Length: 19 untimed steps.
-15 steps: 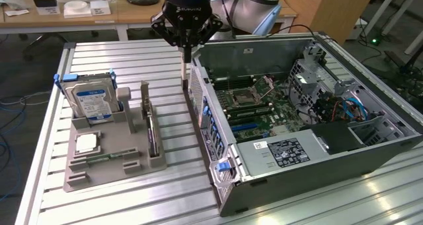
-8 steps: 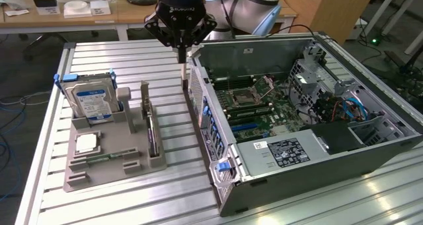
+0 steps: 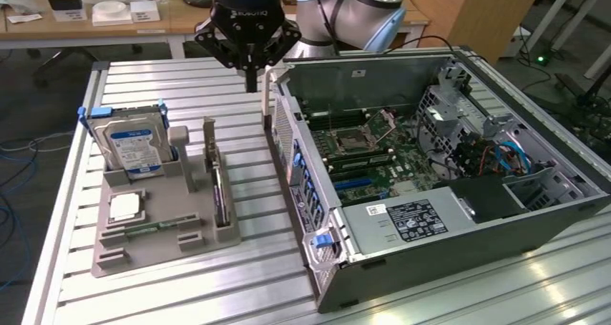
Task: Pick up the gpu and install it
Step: 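Reach for the gpu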
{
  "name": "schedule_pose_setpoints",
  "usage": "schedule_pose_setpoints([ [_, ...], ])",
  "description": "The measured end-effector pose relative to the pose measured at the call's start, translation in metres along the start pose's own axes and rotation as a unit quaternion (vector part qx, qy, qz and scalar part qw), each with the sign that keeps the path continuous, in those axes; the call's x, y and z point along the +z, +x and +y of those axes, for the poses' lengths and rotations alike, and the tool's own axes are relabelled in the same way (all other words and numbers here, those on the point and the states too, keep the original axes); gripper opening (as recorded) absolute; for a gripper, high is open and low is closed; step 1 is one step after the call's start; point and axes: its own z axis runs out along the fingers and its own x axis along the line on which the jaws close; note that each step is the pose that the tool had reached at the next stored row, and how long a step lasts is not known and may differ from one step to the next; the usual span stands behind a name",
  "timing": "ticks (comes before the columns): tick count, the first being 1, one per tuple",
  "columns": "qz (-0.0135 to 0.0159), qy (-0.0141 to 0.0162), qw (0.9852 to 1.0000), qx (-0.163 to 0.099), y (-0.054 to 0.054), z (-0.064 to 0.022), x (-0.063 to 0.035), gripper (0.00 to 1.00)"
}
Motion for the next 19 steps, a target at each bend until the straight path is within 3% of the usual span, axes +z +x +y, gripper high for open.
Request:
schedule_pose_setpoints([
  [19, 0.0006, -0.0003, 0.9999, -0.012, 0.044, -0.0098, -0.0015, 0.11],
])
